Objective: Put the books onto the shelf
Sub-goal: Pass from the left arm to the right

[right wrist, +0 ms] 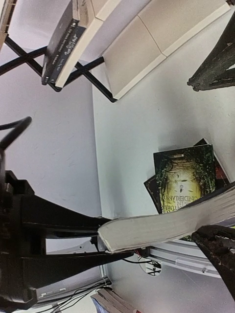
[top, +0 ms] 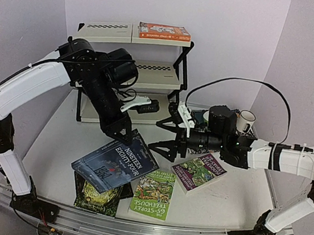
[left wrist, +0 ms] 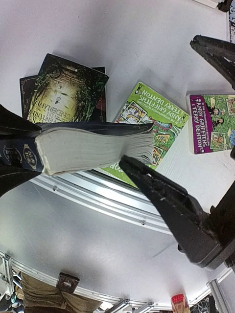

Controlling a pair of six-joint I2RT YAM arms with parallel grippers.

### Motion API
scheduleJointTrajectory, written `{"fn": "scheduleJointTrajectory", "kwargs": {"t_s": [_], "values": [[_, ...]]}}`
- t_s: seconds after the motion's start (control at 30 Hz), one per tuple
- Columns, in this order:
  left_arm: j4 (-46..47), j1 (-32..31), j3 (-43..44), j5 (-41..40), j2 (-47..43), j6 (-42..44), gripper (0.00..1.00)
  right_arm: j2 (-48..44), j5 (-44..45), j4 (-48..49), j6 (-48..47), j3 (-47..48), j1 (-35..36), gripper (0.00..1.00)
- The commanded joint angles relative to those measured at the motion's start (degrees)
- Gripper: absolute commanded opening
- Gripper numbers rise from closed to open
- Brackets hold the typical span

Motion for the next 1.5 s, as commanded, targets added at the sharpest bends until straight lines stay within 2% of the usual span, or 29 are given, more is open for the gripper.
{"fn": "scheduleJointTrajectory", "kwargs": {"t_s": [0.0, 0.3, 0.53, 0.67, 0.73, 0.97, 1.3, 1.47], "values": [[0.55, -0.21, 4.00, 5.84, -4.64, 2.17, 0.01, -1.04, -3.79, 7.54, 2.68, 1.86, -0.61, 0.96], [0.55, -0.19, 5.84, 4.95, -5.17, 2.84, 0.01, 2.49, -16.42, 7.40, 9.38, 5.83, -0.67, 0.95], [0.44, -0.21, 5.28, 4.05, -5.05, 3.17, 0.01, -3.77, -13.92, 6.59, 7.56, 0.80, -2.92, 0.96], [0.46, -0.20, 5.74, 3.60, -4.90, 3.09, 0.01, -7.26, -16.80, -5.06, 1.54, 1.63, -3.39, 0.96], [0.44, -0.19, 5.95, 3.88, -4.59, 3.00, 0.01, -7.47, -18.01, -7.74, 0.87, 2.53, -3.36, 0.96], [0.49, -0.19, 6.94, 5.05, -3.44, 2.96, 0.01, -2.85, -21.10, -8.17, 2.86, 7.63, -2.72, 0.92], [0.50, -0.19, 8.00, 6.11, -3.15, 2.50, 0.01, 4.49, -20.90, -6.63, 2.30, 12.64, 1.03, 0.88], [0.53, -0.21, 7.94, 6.52, -3.40, 2.61, 0.01, 6.87, -20.89, -4.72, 3.47, 13.94, 1.38, 0.80]]}}
